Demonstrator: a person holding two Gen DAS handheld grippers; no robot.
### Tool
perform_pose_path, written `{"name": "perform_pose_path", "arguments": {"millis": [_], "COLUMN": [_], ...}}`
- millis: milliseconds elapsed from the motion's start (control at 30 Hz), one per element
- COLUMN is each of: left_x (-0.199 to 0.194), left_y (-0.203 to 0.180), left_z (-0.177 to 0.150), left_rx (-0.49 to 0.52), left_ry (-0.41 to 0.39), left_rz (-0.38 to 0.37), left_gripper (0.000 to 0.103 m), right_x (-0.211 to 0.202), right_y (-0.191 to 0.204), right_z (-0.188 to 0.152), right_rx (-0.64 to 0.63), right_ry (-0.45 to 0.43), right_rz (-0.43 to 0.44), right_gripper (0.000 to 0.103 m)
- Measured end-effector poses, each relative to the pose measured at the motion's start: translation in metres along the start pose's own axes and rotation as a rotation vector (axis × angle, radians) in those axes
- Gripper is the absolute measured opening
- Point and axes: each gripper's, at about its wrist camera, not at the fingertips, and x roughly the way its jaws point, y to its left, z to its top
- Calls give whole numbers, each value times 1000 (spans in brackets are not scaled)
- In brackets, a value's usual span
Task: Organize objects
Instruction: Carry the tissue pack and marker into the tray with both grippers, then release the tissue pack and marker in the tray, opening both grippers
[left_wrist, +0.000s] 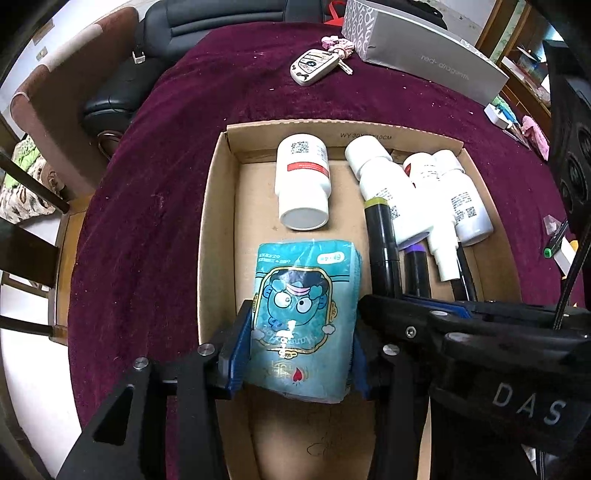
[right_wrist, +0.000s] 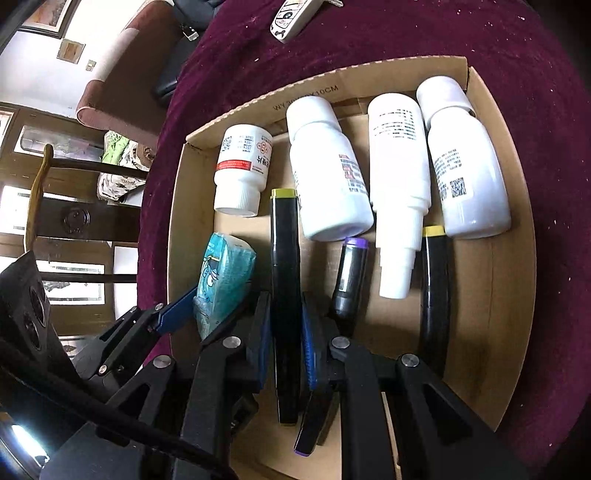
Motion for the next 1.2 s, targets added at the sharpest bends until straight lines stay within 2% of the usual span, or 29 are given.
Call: {"name": "perform_pose_path", "arguments": {"millis": [333,600,733,800,933,1200], "left_x": [-3,-20,-31,-39,-52,-63], "left_y": [2,9,10,12,18,16], "left_z": [0,1,0,-1,-1,-7], "left_rx": [-19,-33,-32,-38,-59,-59], "left_ry": [18,6,-11,-27,-52,-59], "left_rz": [-27,-51,-55,-61,-77,-72], "left_gripper": [41,42,43,55,61,62], "right_x": [2,1,0,0,-7,-18], "right_y": [4,6,8,9,8,11], "right_z": [2,3,3,4,4,-1], "right_rx": [-15,-19,-21,-18,-5,-21], "right_ry": [0,-1,-8,-9,-16,-18], "right_rz": [-8,-12,-13,-17,-15,-6], "right_gripper": [13,15,24,28,38,39]}}
